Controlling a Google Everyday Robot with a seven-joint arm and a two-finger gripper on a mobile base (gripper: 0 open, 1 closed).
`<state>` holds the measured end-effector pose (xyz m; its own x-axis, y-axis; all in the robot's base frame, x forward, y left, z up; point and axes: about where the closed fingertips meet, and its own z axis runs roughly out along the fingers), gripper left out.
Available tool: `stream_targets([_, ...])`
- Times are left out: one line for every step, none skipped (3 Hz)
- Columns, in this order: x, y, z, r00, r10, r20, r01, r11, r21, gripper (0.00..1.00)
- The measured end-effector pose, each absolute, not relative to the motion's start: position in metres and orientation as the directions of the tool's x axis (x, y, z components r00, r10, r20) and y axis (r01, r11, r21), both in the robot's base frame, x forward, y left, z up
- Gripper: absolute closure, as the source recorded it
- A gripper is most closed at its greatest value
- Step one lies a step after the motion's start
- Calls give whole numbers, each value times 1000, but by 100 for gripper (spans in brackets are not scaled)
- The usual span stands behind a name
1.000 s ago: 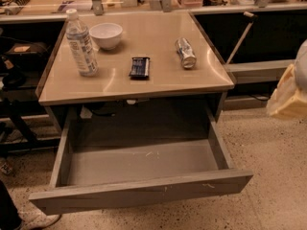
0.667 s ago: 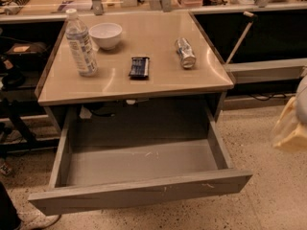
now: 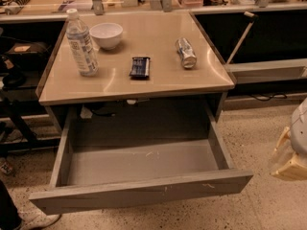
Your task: Close top drawer
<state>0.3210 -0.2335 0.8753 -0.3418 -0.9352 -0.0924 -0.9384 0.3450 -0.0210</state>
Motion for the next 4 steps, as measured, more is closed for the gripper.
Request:
stream_targets([304,-223,841,-355,-928,-110,-935,352,50,100])
stream_targets([281,-208,787,-393,-910,-134,-915,372,157,100])
stream_targets([267,-194,745,-416,-898,-143,-895,377,239,100])
stream_targets([256,-184,716,-427,-895,-128,-877,376,301,100])
